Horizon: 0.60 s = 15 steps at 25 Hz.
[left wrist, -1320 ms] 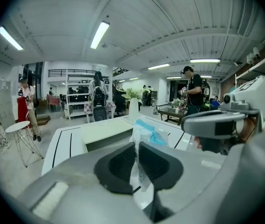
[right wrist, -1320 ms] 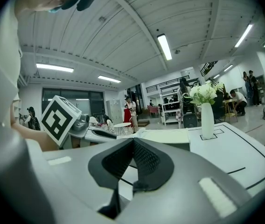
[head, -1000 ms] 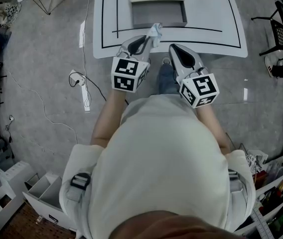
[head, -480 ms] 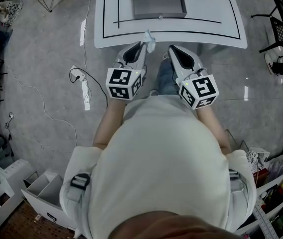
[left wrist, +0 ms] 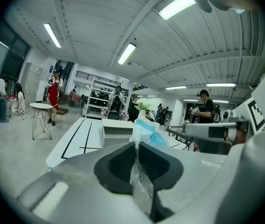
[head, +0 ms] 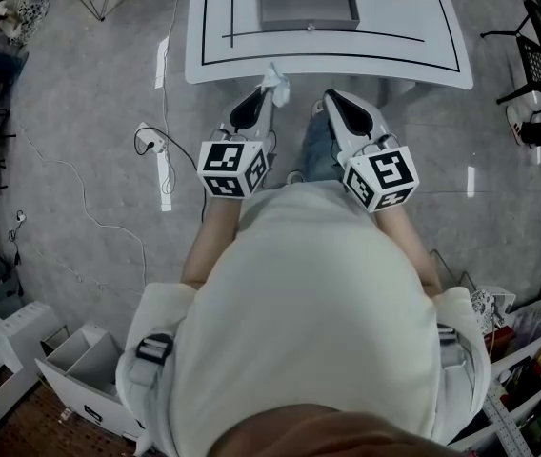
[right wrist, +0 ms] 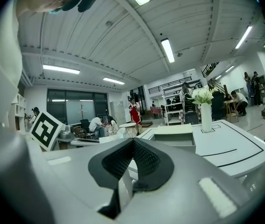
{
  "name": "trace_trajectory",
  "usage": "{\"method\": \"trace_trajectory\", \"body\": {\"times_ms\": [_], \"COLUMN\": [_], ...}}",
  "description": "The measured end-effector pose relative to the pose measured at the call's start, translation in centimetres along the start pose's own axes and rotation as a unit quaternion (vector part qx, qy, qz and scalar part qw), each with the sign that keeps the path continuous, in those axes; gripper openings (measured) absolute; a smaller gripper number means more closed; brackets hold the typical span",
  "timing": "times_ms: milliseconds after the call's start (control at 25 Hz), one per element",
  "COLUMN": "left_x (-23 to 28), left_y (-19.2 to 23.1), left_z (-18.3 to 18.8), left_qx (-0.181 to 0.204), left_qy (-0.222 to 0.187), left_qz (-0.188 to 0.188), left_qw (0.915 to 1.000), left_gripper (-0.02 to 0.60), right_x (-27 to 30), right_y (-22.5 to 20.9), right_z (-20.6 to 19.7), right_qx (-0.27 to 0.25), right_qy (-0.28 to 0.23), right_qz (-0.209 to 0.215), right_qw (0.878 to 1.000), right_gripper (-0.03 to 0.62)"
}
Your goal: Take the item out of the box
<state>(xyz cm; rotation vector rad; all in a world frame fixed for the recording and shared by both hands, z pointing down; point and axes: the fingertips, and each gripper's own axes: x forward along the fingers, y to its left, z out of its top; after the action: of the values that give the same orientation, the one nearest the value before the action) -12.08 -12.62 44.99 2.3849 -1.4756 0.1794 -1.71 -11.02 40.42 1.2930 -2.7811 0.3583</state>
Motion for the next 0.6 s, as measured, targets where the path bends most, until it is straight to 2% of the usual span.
{"method": "trace_trajectory", "body": {"times_ms": [600], "left_x": [-0.1], "left_y": [-0.4], "left_z": [0.9], "left_qx": [0.006], "left_qy": [-0.009], "left_qz": [-0.006], "left_qw": [0.9999], "left_gripper": [0.032], "right_x": [-0.3], "right_y": [-0.2], "right_z": [1.0], "right_qx": [-0.008], "right_qy": [-0.018], "right_qz": [-0.017], "right_qw": [1.0], "right_gripper": [-0.003]}}
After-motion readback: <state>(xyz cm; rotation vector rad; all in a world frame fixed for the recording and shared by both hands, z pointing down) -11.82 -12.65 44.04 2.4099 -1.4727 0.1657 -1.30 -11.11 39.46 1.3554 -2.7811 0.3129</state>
